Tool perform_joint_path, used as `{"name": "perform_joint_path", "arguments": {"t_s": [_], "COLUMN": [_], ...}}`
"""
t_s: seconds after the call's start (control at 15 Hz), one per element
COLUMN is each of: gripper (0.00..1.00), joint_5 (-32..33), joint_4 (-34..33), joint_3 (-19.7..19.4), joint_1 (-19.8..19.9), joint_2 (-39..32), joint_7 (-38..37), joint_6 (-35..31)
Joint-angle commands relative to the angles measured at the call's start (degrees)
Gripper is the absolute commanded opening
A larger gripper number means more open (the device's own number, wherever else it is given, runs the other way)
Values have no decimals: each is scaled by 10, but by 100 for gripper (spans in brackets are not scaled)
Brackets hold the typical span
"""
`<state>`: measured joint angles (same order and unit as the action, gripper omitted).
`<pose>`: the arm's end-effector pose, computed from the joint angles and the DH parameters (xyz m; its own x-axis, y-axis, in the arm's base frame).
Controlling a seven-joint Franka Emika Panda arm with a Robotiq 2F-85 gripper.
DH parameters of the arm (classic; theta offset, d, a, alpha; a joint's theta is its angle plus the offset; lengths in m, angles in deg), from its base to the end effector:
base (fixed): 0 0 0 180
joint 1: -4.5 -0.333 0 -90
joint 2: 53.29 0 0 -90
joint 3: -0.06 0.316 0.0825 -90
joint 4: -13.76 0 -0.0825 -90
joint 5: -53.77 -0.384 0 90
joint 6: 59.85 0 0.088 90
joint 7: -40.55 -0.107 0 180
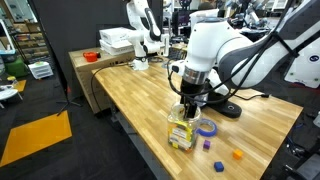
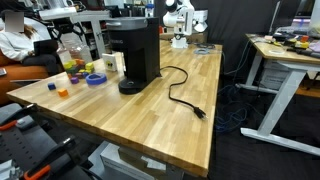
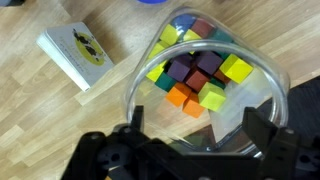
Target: Pick up the yellow cube and put it in the bottle
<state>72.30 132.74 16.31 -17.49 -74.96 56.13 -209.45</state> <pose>0.4734 0.3758 0.2682 0.3719 0.9186 0.1333 0.9092 -0.3895 0.1470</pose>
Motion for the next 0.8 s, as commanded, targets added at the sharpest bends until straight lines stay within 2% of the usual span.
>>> {"name": "perform_joint_path", "arguments": {"t_s": [0.0, 0.73], "gripper": [100, 100], "joint_5": [-9, -8], "joint_4": [-1, 26], "joint_3": [9, 13], "joint_1": [4, 7], "joint_2": [-3, 32], "joint_7": [-2, -6], "joint_6": [4, -25]}}
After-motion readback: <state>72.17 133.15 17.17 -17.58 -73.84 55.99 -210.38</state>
